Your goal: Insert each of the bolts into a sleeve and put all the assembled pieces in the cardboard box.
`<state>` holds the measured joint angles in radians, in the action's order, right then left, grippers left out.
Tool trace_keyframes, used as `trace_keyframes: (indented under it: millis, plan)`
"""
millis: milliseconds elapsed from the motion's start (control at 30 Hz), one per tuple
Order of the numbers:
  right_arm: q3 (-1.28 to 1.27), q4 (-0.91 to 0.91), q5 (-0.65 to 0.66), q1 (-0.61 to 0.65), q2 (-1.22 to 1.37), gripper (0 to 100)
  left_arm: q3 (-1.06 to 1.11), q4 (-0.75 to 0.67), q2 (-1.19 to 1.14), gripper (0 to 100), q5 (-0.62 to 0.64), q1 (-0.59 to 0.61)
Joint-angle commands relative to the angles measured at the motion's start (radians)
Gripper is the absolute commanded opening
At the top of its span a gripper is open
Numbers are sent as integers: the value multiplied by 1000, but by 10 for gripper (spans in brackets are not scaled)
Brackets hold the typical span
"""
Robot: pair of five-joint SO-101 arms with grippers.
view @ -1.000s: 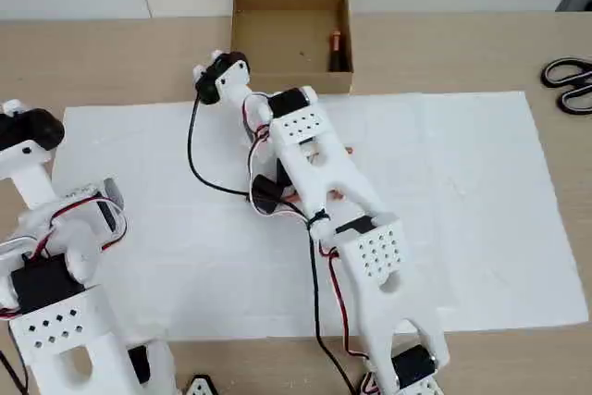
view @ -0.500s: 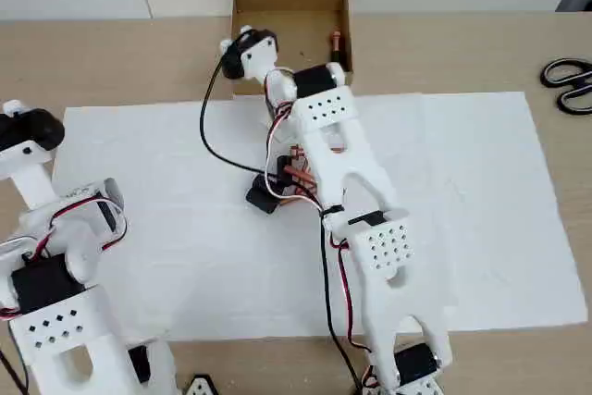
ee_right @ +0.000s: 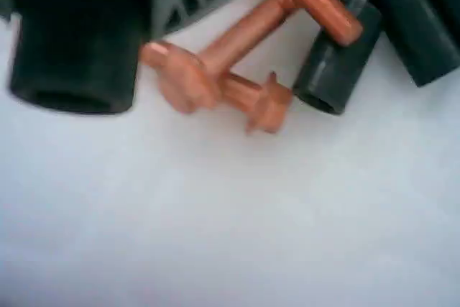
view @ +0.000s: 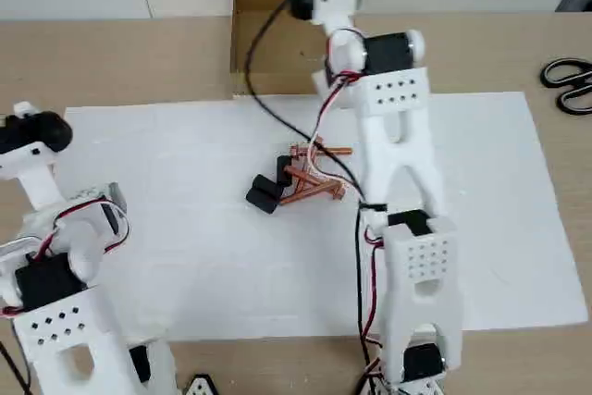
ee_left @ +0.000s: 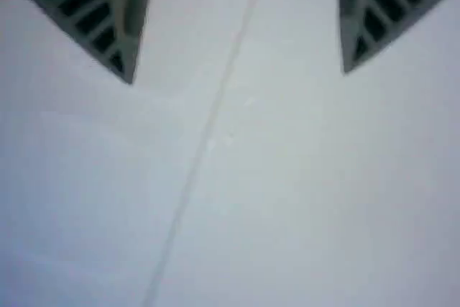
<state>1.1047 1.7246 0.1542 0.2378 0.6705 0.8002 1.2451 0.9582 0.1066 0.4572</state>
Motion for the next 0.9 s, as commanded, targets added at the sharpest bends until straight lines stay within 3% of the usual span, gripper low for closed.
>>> trace_keyframes:
  millis: [0, 400, 867]
  plan:
    - [-132, 12, -38, -59, -147, 4, 15, -57, 17, 181, -23, -5]
    - [-535, -30, -41, -104, -309, 6, 21, -69, 12, 181, -21, -137]
    - [-801, -208, -43, -119, -314, 6, 21, -68, 12, 181, -20, -141]
